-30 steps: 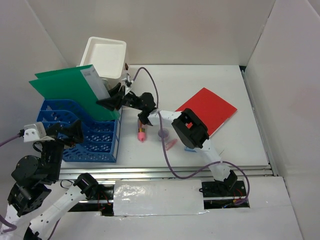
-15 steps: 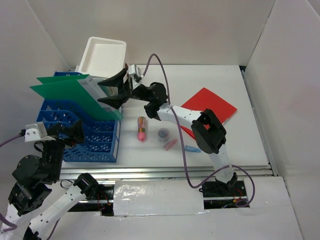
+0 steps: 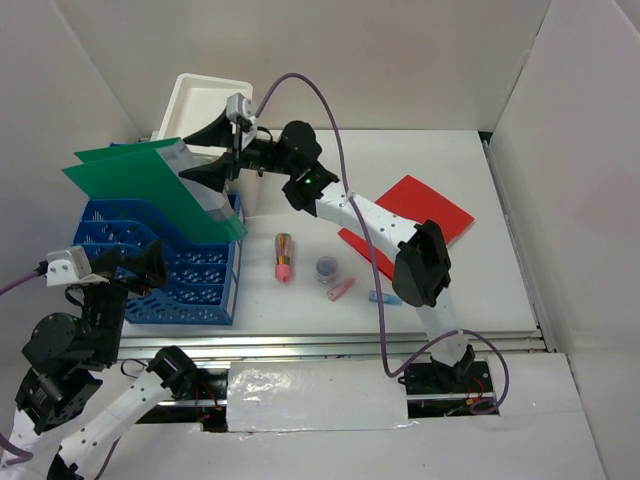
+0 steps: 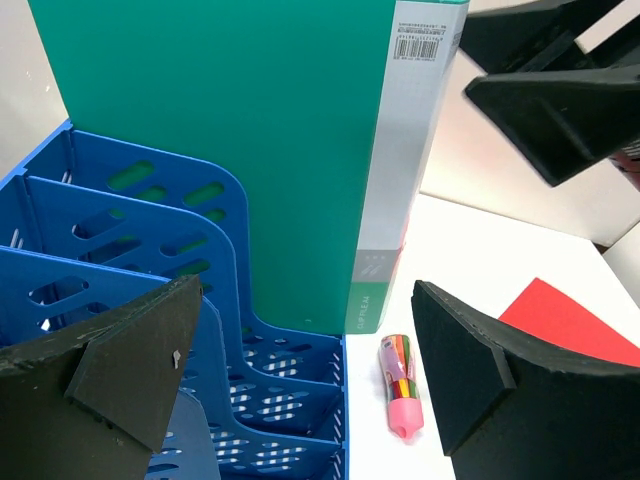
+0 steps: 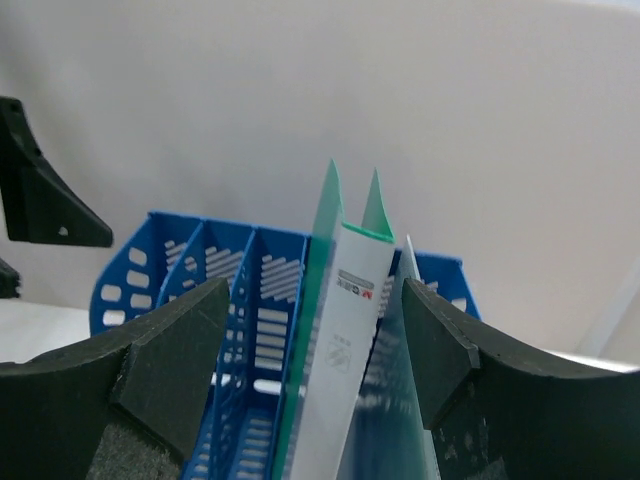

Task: Organize the desk

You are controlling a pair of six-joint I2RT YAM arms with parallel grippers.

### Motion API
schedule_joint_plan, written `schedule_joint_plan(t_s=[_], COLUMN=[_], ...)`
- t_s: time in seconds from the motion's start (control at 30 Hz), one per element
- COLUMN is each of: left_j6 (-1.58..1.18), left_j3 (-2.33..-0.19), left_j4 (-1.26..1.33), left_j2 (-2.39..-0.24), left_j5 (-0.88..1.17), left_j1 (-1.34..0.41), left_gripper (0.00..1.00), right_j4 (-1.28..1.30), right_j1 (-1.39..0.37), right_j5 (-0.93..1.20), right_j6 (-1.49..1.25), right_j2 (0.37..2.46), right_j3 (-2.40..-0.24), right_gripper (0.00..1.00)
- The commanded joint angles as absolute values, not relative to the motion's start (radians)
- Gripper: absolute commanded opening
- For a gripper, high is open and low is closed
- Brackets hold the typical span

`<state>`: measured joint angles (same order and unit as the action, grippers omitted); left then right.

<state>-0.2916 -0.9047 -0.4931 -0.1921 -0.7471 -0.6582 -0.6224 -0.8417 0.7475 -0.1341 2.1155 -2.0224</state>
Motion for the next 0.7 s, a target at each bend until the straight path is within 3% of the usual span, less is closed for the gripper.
schedule_joint_plan(t_s=[0.0, 0.13, 0.27, 0.43, 0.5, 0.57, 0.6, 0.67], left_j6=[-0.296, -0.296, -0.298, -0.296, -0.296, -0.295, -0.295, -0.295], left_j3=[-0.904, -0.905, -0.9, -0.904, -0.904, -0.904, -0.902, -0.902], left_j4=[-0.449, -0.453, -0.451, -0.454, -0.454, -0.453, -0.454, -0.454], left_j2=[-0.181, -0.175, -0.17, -0.172, -0.167, -0.163, -0.16, -0.156], left_j5=[-0.761, -0.768, -0.77, -0.773, -0.776, -0.781, -0.782, -0.787], left_j1=[-0.663, -0.664, -0.664, -0.663, -0.664, -0.664, -0.664, -0.664], left_gripper=[0.99, 1.0, 0.99, 0.99, 1.0, 1.0, 1.0, 0.99], right_j4=[-0.479, -0.24, -0.196, -0.158, -0.161, -0.176, -0.181, -0.213], right_j1=[-0.845, -0.85, -0.853, -0.851, -0.851, -0.853, -0.853, -0.854], right_j5=[0.726, 0.729, 0.742, 0.755, 0.772, 0.779, 0.769, 0.761], right_j6=[-0.083, -0.043, -0.048, -0.034, -0.034, -0.044, -0.049, -0.072], right_j2=[2.14, 2.225, 2.226, 2.195, 2.187, 2.18, 2.174, 2.154], right_j3=[-2.122, -2.322, -2.315, -2.284, -2.267, -2.253, -2.241, -2.214], right_gripper=[0.77, 0.76, 0.72, 0.34, 0.29, 0.16, 0.0, 0.0])
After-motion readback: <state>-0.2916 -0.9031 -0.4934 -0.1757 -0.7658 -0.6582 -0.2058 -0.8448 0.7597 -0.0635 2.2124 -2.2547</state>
